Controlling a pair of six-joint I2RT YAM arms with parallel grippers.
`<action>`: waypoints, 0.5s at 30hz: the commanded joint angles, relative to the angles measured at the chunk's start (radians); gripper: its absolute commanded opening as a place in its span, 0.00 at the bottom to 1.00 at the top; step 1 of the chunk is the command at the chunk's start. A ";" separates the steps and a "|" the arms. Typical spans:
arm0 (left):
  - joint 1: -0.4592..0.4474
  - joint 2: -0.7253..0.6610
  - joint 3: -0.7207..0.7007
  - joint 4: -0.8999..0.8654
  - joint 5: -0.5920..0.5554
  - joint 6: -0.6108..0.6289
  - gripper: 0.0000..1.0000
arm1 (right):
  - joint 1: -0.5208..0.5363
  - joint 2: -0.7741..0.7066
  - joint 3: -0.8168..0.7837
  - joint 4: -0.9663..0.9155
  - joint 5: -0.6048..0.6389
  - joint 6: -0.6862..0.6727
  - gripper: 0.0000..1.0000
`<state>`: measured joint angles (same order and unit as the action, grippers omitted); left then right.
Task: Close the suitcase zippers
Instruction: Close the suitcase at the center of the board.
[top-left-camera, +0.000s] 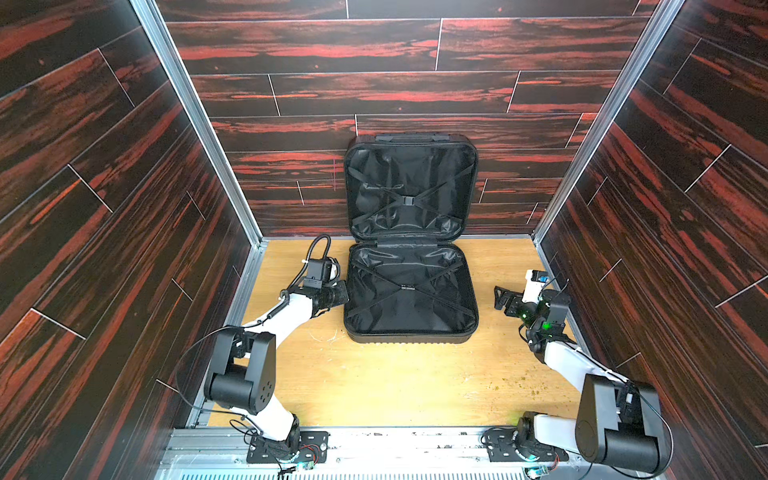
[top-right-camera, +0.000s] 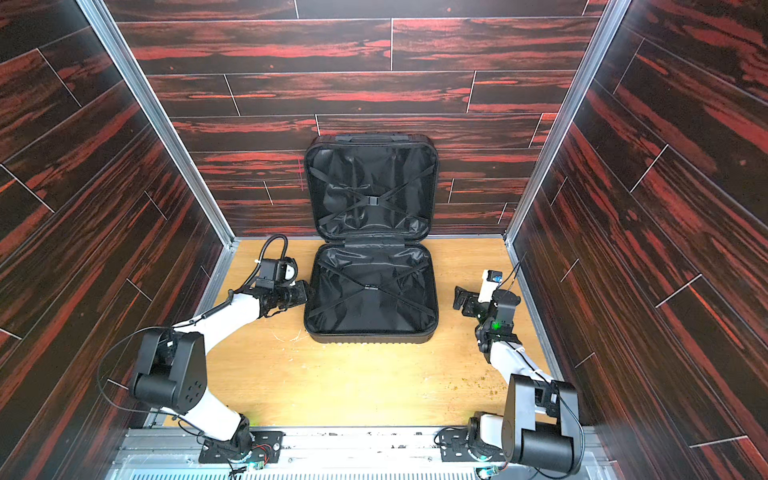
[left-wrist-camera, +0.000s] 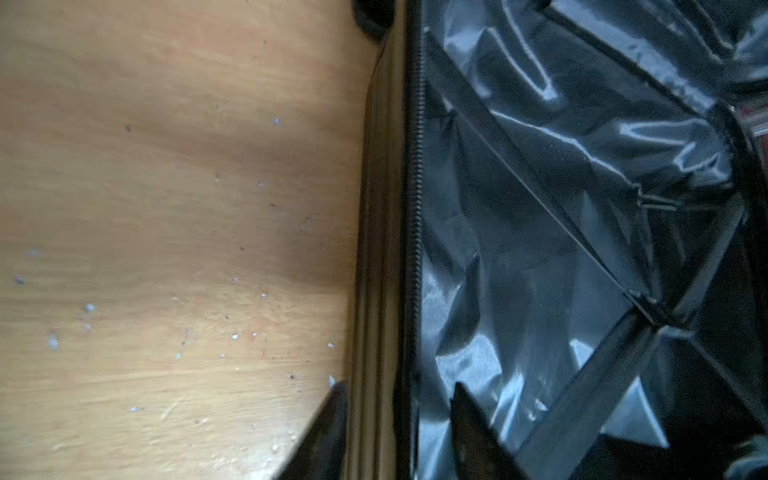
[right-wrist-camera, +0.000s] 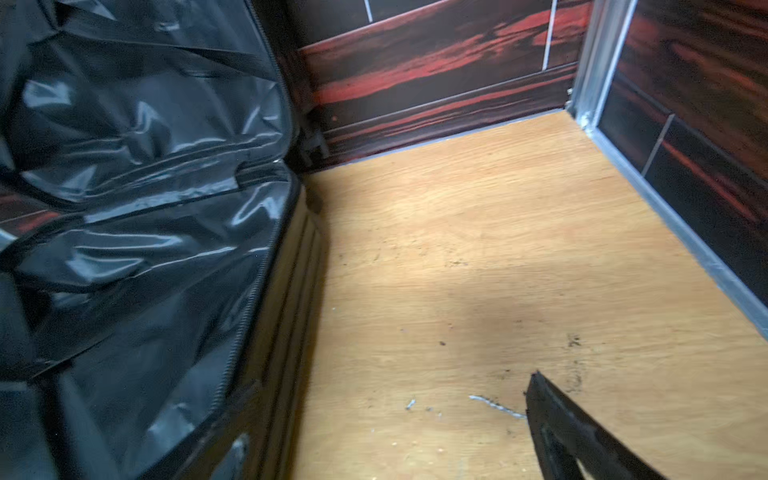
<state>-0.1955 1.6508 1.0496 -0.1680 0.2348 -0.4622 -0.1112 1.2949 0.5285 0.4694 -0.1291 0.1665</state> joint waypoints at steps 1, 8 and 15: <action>0.005 0.028 0.047 -0.052 0.006 -0.003 0.24 | 0.007 -0.014 0.056 -0.026 -0.055 0.028 0.99; 0.001 0.009 0.037 -0.118 -0.033 0.053 0.00 | 0.013 0.059 0.214 -0.023 -0.125 0.052 0.99; 0.001 -0.009 0.028 -0.166 -0.055 0.105 0.00 | 0.078 0.263 0.509 -0.011 -0.157 0.039 0.92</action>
<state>-0.1947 1.6752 1.0866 -0.2291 0.1825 -0.3817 -0.0601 1.4796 0.9428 0.4553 -0.2592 0.2066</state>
